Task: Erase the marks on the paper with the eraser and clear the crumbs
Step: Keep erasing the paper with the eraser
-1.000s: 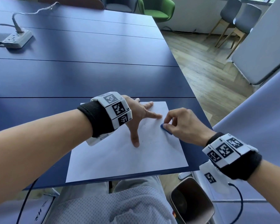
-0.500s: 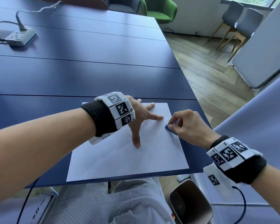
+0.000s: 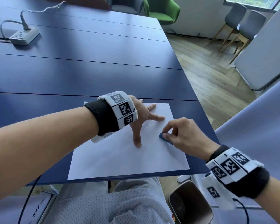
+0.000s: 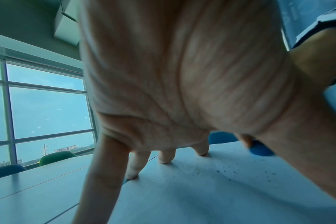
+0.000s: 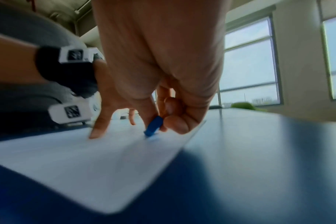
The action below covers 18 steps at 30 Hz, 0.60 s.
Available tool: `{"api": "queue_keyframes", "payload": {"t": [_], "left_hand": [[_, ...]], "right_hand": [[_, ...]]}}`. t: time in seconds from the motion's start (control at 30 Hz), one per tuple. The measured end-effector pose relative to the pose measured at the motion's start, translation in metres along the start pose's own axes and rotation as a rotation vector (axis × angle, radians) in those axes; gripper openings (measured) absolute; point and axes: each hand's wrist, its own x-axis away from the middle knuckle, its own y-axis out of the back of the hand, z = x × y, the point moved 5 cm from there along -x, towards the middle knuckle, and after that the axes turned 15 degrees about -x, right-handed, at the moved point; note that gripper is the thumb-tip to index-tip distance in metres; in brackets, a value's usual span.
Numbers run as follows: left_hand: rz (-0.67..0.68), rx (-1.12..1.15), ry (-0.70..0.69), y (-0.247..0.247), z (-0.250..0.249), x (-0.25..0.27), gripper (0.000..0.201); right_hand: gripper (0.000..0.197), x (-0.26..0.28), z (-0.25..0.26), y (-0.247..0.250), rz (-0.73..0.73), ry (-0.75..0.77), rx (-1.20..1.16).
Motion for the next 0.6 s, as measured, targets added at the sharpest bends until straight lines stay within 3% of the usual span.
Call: {"api": "queue_keyframes", "payload": {"t": [0.07,0.2,0.33,0.5,0.6], "left_hand": [[-0.004,0.003,0.001,0.001,0.000,0.001,0.131],[-0.020,0.008,-0.003,0.000,0.001,0.000,0.132],[-0.012,0.005,0.000,0.000,0.000,0.000,0.132],[-0.023,0.002,-0.006,0.000,0.000,0.000,0.134],[-0.031,-0.011,-0.010,0.001,-0.001,0.001,0.132]], "right_hand": [[0.007,-0.002,-0.001,0.005,-0.040,-0.007,0.002],[0.002,0.014,0.011,-0.016,0.129,0.036,-0.015],[0.004,0.001,-0.001,0.008,-0.018,-0.002,-0.005],[0.006,0.022,0.017,-0.020,0.140,0.054,-0.046],[0.009,0.011,0.005,-0.004,0.032,0.034,-0.004]]}}
